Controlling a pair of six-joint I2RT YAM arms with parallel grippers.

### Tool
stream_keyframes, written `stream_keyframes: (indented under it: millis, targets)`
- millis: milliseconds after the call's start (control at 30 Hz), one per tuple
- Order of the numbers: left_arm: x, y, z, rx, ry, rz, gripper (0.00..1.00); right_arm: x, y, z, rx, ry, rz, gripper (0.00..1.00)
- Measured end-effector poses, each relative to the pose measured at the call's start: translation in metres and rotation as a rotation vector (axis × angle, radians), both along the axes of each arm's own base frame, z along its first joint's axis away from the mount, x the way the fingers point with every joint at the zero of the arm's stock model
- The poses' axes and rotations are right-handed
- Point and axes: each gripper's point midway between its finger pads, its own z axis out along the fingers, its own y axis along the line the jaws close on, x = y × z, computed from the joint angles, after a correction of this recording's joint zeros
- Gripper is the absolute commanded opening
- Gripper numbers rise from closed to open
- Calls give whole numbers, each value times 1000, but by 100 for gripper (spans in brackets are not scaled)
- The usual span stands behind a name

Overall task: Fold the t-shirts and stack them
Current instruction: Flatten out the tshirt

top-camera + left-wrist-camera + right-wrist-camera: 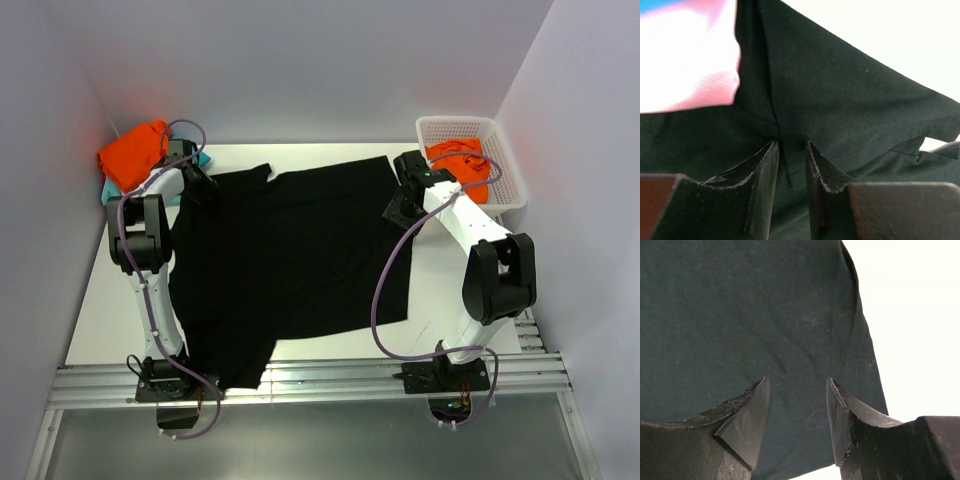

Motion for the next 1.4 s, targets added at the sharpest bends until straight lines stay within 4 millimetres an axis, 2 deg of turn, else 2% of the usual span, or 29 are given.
stream_keyframes:
  millis: [167,400,633,800,833,933,1133,1300,1400]
  targets:
    - [-3,-8,2,-15,9,-5,34,-2,-1,-3,-2,7,-1,56]
    - [-5,-11,2,-20,15,-12,27,-5,-2,-6,-6,17,-1,54]
    - [8,-13,6,-21,-8,-18,21,-5,-4,-6,-19,17,2,54]
    - [8,-15,1,-27,-1,-21,15,-5,-6,-6,-33,18,1,54]
    - [8,-15,0,-29,0,-21,9,-5,-7,-6,-34,19,1,54]
    - [8,-16,-1,-33,2,-22,0,-6,-7,-6,-35,21,0,53]
    - [10,-18,1,-42,-3,-31,0,-5,-7,-8,-39,28,-1,52]
    - [24,-21,12,-61,-43,-42,0,-5,-8,-10,-44,35,-2,52]
    - [46,-21,26,-86,-100,-40,0,-7,-9,-10,-50,42,-3,51]
